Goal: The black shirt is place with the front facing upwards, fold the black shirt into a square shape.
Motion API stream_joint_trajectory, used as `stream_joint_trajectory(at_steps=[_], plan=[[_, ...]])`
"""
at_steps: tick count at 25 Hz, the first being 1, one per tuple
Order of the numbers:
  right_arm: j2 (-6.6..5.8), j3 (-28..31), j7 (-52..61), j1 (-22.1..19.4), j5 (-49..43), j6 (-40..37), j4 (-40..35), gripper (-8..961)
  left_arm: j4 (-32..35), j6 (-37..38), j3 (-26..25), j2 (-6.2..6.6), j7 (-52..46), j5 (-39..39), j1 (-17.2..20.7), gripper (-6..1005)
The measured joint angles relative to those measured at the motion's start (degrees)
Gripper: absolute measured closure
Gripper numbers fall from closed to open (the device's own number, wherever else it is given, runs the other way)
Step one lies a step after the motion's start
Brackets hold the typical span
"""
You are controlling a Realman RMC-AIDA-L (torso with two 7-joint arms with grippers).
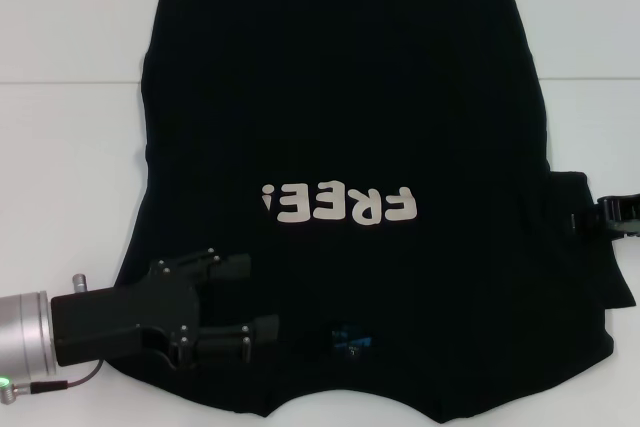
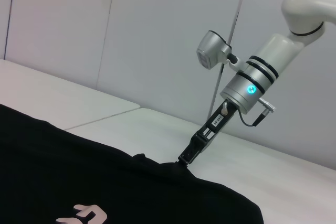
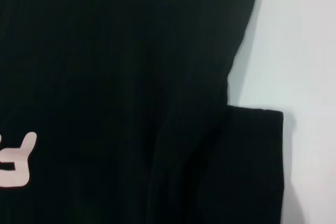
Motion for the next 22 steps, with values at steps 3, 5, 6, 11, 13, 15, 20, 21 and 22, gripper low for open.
stream_joint_trajectory(at_steps=[3,5,6,11,13,15,20,21,22], plan=[[0.06,-0.2,-0.2,0.0,0.0,-0.4,0.0,270,0.0,0.0,0.0,0.00,0.0,0.0,0.0,114],[0.20,-0.8,-0.3,0.0,0.0,-0.4,-0.2,275,0.0,0.0,0.0,0.00,0.0,0.0,0.0,114],[0.26,-1.2,-0.3,0.0,0.0,-0.3,-0.3,278,0.0,0.0,-0.1,0.00,0.0,0.0,0.0,114],[0.32,-1.6,-0.1,0.0,0.0,-0.3,-0.4,413,-0.1,0.0,-0.2,0.00,0.0,0.0,0.0,114],[0.34,-1.7,-0.1,0.0,0.0,-0.3,-0.4,491,-0.1,0.0,-0.2,0.00,0.0,0.0,0.0,114],[0.34,-1.7,-0.1,-0.1,0.0,-0.3,-0.5,569,-0.1,0.0,-0.2,0.00,0.0,0.0,0.1,114],[0.35,-1.7,-0.3,-0.1,0.0,-0.2,-0.6,883,-0.1,0.0,-0.2,0.00,0.0,-0.2,0.2,114],[0.35,-1.7,-0.3,-0.2,0.0,-0.2,-0.6,887,-0.1,-0.1,-0.2,0.00,0.0,-0.2,0.2,114],[0.35,-1.7,-0.4,-0.2,0.0,-0.2,-0.6,890,-0.1,-0.3,-0.2,0.00,0.0,-0.1,0.2,114]])
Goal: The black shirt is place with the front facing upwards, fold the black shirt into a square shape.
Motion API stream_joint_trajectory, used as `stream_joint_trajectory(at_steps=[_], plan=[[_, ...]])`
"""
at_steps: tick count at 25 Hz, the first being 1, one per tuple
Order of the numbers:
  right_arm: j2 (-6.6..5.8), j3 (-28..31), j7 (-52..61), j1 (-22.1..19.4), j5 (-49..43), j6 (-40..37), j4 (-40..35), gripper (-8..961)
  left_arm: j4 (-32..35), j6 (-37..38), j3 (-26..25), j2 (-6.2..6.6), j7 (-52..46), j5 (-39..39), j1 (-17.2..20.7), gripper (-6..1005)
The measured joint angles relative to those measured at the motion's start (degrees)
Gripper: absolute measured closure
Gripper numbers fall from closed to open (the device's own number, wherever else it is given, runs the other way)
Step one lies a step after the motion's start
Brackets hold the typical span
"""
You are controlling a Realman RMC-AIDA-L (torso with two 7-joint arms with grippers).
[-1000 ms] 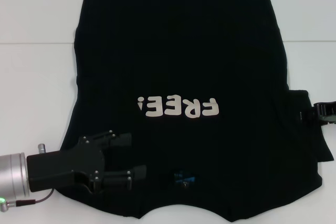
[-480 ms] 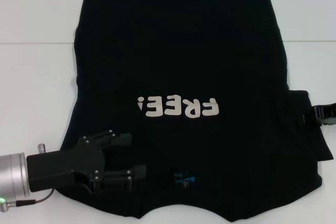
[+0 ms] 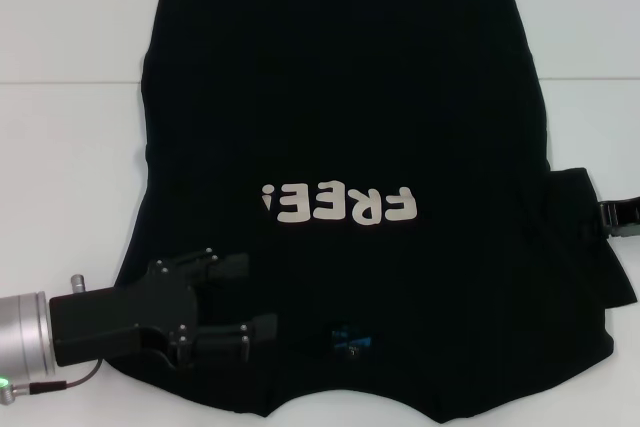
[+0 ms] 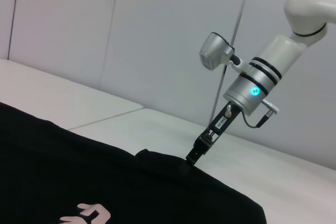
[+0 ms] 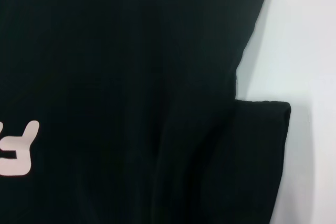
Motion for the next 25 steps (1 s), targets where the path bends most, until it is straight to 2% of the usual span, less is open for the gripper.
stream_joint_trajectory(at_steps=[7,12,19,22,25], plan=[[-0.49,0.6,-0.1,-0.7,0.3,-0.8,-1.7,915,0.1,-0.1,0.0,0.00,-0.9,0.0,0.0,114],[-1.13,3.5,0.0,-2.9,0.6,-4.8,-8.0,918,0.2,-0.1,0.0,0.00,-1.5,0.0,-0.2,114],[-2.43,5.8,-0.2,-3.5,2.0,-11.1,-14.7,917,0.2,-0.1,0.0,0.00,-1.7,0.1,-0.3,114],[-2.44,5.4,-0.3,-2.5,2.1,-11.8,-15.6,918,0.3,0.0,0.3,0.00,-2.2,0.1,-0.4,114],[-1.86,4.3,-0.9,-1.0,1.8,-11.9,-15.3,918,0.4,0.0,0.3,0.00,-2.3,0.1,-0.4,114]])
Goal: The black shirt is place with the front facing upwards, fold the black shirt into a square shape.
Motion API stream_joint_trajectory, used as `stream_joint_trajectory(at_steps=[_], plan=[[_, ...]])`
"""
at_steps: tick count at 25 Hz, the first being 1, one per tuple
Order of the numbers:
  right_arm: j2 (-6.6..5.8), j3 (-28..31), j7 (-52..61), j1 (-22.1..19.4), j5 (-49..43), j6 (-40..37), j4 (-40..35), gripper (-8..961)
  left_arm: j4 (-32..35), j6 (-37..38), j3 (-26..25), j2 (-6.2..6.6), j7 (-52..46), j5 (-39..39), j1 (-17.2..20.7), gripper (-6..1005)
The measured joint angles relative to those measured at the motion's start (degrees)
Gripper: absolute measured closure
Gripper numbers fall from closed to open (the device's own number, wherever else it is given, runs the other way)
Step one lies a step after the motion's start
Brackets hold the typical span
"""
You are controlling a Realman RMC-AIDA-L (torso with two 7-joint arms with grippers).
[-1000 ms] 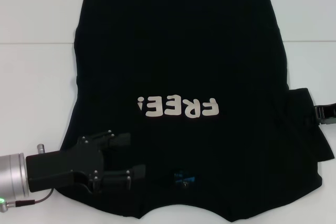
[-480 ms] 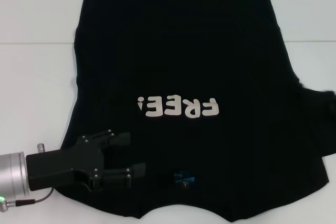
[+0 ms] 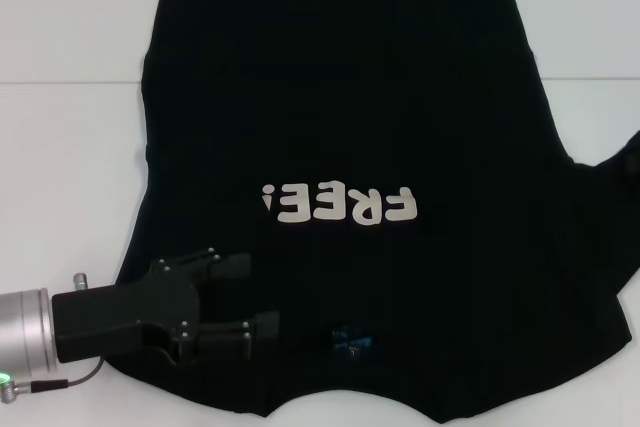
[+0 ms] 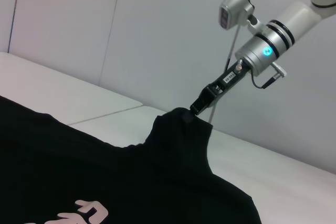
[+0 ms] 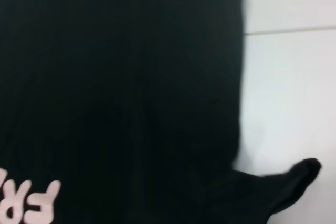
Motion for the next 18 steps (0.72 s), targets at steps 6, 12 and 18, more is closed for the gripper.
stream_joint_trajectory(at_steps=[6,12,18], plan=[[0.48,-2.7,0.3,1.6,-0.1,-0.4,-0.5,918,0.0,0.0,-0.1,0.03,-0.5,0.0,0.0,115],[-0.18,0.1,0.0,0.3,0.1,-1.1,-2.3,917,0.0,-0.2,-0.2,0.09,-0.6,0.0,0.0,115],[-0.08,0.2,-0.7,0.6,0.1,-1.5,-2.3,917,0.0,-0.2,0.0,0.09,-0.6,0.0,-0.3,115]])
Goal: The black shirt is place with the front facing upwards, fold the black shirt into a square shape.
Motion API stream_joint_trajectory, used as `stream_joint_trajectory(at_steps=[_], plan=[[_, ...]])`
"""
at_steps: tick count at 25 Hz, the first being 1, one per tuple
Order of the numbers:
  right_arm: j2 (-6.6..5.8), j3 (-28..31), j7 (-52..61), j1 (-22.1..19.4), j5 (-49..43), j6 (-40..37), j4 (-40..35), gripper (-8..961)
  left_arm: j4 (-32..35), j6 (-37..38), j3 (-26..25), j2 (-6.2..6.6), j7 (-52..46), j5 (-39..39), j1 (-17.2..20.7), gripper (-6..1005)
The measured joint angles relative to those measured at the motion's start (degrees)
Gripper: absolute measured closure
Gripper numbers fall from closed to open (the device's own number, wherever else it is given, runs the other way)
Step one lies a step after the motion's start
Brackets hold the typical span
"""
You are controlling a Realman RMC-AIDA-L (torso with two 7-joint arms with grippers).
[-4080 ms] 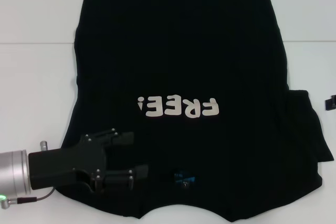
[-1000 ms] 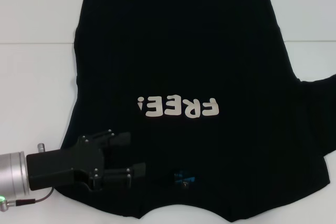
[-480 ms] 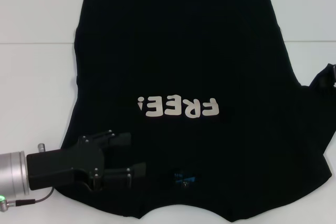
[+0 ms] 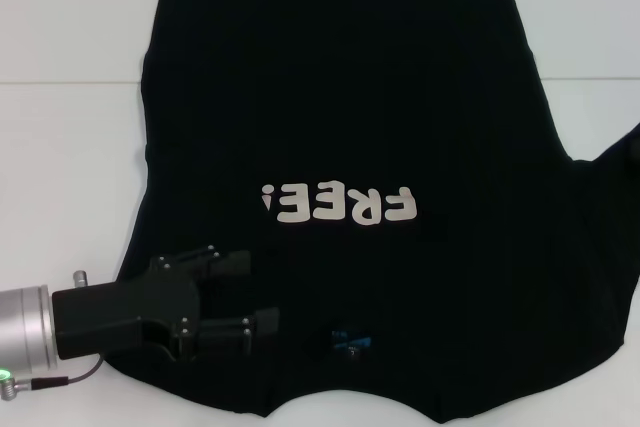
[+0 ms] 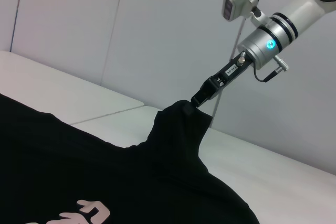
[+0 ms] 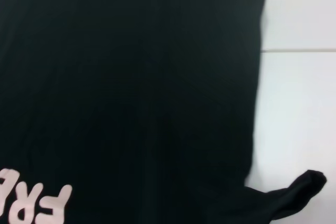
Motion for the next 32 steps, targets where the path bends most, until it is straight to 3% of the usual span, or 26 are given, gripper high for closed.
stream_joint_trajectory(at_steps=[17,21,23,25,29,31,32], plan=[[2.08,-4.3,-0.1,4.6,0.1,-0.9,2.5,917,0.0,-0.2,-0.1,0.00,0.0,-0.2,-0.2,115],[2.31,-4.1,-1.1,5.3,2.2,-2.0,2.7,850,0.0,-0.2,-0.2,0.00,-0.1,-0.2,-0.2,115],[1.74,-3.8,-2.5,5.3,6.9,-3.3,4.5,816,0.0,-0.2,-0.2,0.00,-0.1,-0.2,-0.2,115],[0.24,-3.5,-3.9,5.1,13.3,-3.9,7.9,782,0.0,-0.3,-0.2,0.00,-0.1,-0.3,-0.3,115],[-2.99,-1.8,-6.5,3.9,22.7,-2.1,15.4,616,0.0,-0.9,0.0,0.00,-0.1,-0.3,-0.5,116],[-4.14,0.0,-8.3,2.4,24.9,-0.4,17.8,532,-0.2,-1.0,0.0,0.01,-0.3,-0.2,-0.6,116],[-4.14,0.0,-8.3,2.4,24.9,-0.4,17.8,489,-0.2,-1.0,0.0,0.07,-0.6,-0.2,-0.7,116]])
